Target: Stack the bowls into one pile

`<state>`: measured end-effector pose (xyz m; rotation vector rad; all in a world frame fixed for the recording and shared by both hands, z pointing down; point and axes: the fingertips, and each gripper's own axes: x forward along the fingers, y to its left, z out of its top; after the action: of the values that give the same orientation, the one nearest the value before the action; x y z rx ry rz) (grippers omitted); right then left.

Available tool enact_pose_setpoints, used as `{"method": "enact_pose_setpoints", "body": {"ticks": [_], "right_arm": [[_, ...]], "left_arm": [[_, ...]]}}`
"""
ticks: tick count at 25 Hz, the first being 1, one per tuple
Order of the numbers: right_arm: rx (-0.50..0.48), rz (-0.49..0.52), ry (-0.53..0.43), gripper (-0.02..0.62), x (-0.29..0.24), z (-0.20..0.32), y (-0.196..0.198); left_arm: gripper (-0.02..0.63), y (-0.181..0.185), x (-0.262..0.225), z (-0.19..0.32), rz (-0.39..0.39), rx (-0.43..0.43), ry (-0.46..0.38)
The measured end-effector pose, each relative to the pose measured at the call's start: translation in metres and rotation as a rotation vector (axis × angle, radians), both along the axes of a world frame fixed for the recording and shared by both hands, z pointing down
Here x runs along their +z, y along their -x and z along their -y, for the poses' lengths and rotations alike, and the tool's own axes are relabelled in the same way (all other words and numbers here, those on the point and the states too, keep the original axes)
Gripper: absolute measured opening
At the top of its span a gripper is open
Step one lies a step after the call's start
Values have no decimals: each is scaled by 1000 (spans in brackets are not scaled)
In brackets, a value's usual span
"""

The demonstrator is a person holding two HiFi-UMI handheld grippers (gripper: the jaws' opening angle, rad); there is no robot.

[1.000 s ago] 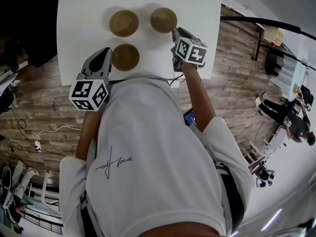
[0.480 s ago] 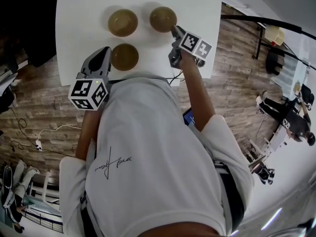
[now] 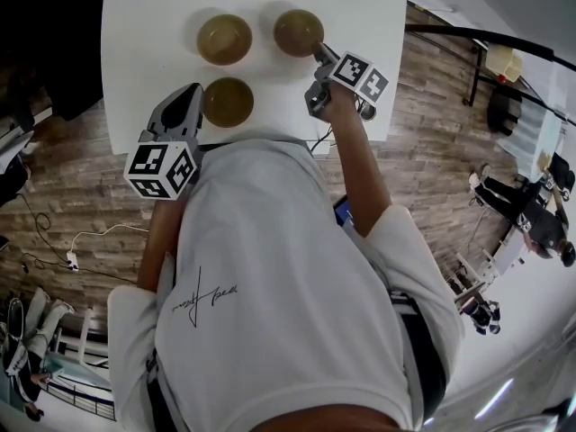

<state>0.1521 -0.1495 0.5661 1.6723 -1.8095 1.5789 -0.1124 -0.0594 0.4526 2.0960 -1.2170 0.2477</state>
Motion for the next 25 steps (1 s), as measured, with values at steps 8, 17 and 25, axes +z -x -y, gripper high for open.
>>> {"method": "enact_pose_setpoints", "body": {"ticks": [8, 17, 25], "right_arm": [[56, 60, 16, 58, 1, -1, 4], [71, 75, 21, 38, 1, -3, 4], [112, 106, 32, 25, 1, -7, -1]], "left_arm": [[8, 1, -3, -2, 16, 3, -15], [8, 7, -1, -4, 1, -5, -12], [8, 6, -1, -5, -7, -7, -16]]}}
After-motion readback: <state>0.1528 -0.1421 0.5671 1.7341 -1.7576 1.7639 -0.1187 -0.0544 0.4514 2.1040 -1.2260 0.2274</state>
